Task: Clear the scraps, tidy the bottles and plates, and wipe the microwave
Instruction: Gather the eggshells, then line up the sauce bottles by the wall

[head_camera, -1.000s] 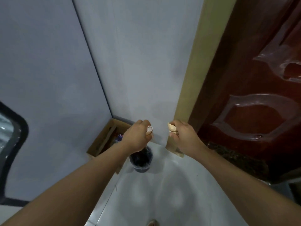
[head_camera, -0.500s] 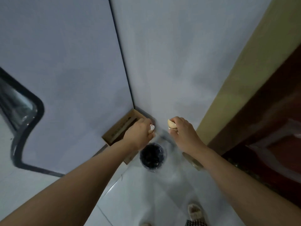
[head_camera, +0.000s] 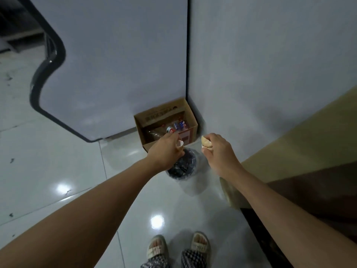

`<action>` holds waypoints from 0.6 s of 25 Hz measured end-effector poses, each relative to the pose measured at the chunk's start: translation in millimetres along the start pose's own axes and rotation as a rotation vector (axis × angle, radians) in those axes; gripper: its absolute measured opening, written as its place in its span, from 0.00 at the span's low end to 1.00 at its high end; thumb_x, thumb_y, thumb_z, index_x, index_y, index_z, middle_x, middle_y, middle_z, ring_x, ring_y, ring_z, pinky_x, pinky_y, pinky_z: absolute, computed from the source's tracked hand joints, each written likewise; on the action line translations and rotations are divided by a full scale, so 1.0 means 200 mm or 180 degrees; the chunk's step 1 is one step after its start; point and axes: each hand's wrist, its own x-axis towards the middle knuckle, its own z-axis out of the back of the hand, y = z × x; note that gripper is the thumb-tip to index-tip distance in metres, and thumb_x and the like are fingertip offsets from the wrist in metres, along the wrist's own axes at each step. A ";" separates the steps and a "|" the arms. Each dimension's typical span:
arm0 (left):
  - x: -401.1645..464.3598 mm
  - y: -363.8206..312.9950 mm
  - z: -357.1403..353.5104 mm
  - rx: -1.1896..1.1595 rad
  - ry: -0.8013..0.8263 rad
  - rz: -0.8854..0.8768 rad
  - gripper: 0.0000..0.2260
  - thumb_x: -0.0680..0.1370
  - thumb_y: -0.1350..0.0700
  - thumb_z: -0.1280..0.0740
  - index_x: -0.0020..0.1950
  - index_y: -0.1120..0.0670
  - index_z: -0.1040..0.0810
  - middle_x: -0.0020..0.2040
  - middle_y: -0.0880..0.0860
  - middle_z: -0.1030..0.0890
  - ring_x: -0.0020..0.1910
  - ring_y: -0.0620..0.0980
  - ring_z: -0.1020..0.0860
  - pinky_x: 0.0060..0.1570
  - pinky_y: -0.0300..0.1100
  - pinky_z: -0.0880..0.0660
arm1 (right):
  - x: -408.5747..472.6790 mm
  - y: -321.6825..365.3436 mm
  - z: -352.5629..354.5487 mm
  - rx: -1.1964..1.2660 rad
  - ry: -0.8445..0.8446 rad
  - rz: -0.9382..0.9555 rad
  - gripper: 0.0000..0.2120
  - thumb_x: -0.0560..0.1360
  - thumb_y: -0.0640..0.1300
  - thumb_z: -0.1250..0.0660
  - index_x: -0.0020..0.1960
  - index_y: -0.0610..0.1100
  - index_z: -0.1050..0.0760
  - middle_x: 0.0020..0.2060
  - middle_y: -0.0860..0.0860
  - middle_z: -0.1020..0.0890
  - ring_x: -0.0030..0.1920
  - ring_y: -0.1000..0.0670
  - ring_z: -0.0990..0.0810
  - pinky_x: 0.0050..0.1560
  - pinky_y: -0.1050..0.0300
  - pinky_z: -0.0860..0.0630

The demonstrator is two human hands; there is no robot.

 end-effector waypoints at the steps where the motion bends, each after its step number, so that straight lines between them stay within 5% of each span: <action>1: 0.02 0.03 -0.05 -0.0032 -0.0017 0.0064 0.13 0.75 0.51 0.32 0.57 0.52 0.27 0.59 0.53 0.24 0.51 0.49 0.25 0.50 0.42 0.25 | 0.03 -0.04 -0.05 0.0005 0.0064 0.0021 0.13 0.76 0.40 0.35 0.60 0.39 0.29 0.55 0.43 0.24 0.54 0.44 0.27 0.49 0.61 0.36; 15: 0.53 0.74 -1.03 0.0084 -0.0090 0.0410 0.16 0.76 0.53 0.33 0.62 0.53 0.28 0.62 0.53 0.26 0.57 0.52 0.26 0.52 0.44 0.24 | 0.45 -0.71 -1.15 0.0061 0.0218 0.0033 0.14 0.76 0.41 0.33 0.61 0.42 0.28 0.56 0.46 0.24 0.56 0.46 0.26 0.55 0.57 0.30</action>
